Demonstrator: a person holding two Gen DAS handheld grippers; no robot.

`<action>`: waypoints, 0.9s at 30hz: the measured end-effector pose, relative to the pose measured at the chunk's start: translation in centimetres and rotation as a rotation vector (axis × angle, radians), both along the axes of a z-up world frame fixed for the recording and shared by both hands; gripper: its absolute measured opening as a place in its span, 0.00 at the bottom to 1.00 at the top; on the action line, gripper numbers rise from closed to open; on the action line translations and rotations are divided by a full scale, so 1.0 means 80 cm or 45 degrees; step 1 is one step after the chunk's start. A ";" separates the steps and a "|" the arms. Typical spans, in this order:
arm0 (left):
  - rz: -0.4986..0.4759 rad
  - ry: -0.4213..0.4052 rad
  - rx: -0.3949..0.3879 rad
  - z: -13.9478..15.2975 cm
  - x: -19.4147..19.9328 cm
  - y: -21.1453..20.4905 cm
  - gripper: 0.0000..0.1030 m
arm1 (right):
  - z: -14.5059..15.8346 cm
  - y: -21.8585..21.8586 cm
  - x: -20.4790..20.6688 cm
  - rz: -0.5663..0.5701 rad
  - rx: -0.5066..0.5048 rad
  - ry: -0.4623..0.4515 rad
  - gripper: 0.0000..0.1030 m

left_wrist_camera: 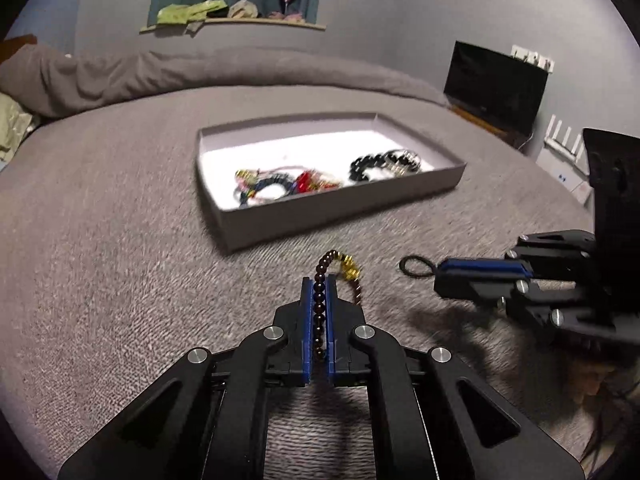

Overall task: Organize jewelry
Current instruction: 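Carry the brown bracelet and black cord tie into the tray and open both tools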

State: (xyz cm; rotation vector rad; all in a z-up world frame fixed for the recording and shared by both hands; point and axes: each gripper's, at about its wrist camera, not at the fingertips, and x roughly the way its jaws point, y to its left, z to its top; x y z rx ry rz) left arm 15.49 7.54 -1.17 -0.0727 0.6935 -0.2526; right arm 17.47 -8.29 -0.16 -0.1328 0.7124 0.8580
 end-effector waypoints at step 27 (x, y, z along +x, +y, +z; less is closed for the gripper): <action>-0.020 -0.150 -0.195 0.086 0.071 0.022 0.06 | 0.045 -0.067 0.122 -0.264 0.062 -0.012 0.07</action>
